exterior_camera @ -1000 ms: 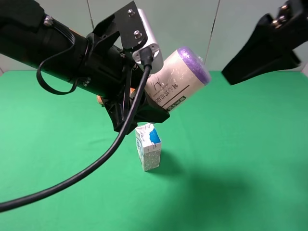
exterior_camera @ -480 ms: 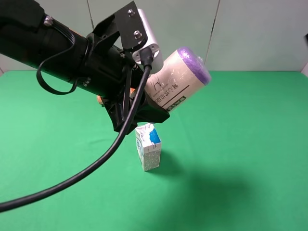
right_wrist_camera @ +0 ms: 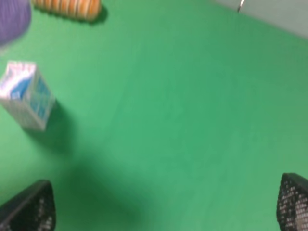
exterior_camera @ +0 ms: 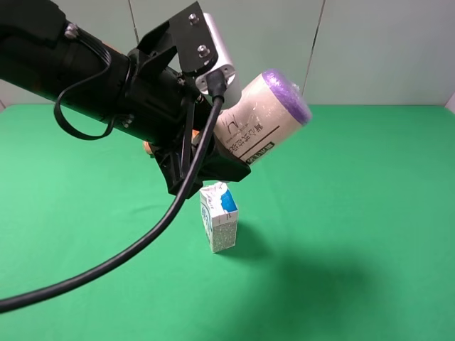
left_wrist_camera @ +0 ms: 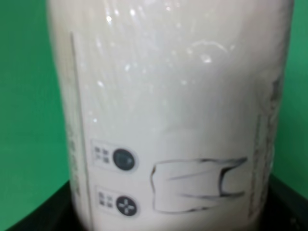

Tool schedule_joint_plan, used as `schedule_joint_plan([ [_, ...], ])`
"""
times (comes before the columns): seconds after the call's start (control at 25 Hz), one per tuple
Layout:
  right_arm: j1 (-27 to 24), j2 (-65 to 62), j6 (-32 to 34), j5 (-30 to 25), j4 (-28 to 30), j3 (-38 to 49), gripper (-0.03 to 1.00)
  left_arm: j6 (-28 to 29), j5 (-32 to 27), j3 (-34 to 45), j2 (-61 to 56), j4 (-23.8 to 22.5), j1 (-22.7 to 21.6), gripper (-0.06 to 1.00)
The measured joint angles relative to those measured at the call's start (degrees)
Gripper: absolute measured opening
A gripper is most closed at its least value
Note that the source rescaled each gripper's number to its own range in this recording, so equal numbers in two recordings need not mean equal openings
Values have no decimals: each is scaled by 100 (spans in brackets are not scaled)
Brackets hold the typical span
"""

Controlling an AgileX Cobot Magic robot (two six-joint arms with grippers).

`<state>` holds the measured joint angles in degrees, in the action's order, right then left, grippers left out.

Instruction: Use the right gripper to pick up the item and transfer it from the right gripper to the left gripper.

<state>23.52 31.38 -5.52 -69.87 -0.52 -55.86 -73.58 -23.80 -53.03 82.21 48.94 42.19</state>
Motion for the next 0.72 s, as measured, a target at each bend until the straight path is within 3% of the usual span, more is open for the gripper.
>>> schedule_joint_plan([
  [0.24,0,-984,183,-7,-32,1195,100,0,0,0,0,0,0,0],
  [0.48,0,-2030,183,373,-79,2224,100,0,0,11,0,0,0,0],
  [0.72,0,-2779,240,769,-90,2591,100,0,-12,45,0,0,0,0],
])
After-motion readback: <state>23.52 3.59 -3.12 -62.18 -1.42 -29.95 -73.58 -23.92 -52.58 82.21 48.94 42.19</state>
